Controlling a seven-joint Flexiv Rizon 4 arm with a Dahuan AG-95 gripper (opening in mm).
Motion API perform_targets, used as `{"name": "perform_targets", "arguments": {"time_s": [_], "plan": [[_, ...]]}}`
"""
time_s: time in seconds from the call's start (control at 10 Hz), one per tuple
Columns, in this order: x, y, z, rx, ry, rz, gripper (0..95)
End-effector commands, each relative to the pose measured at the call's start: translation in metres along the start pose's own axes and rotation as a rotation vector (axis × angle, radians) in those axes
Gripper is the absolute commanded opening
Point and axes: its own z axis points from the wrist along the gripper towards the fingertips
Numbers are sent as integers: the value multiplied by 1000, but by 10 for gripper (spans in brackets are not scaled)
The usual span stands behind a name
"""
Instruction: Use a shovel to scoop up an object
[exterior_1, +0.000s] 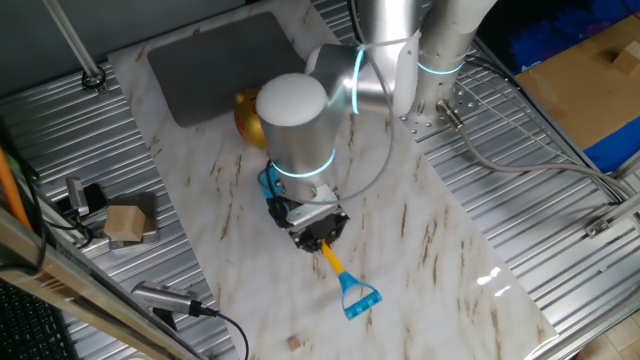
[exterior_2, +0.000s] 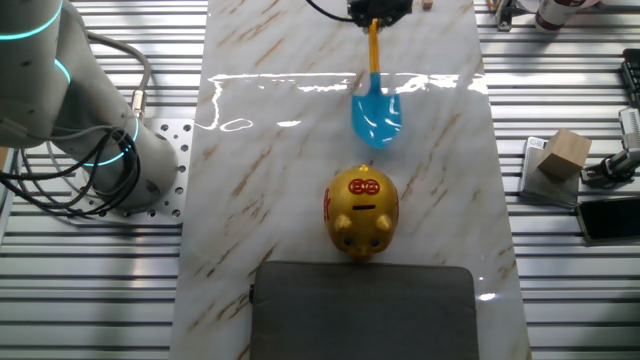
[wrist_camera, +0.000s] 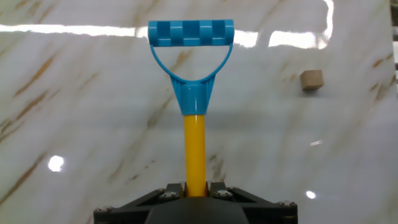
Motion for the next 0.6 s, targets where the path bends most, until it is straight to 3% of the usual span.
{"name": "perform_targets", "arguments": {"time_s": [0.1,0.6], "plan": [[-3,7,5,5,7,14,0],[-4,9,6,11,34,8,0]]}}
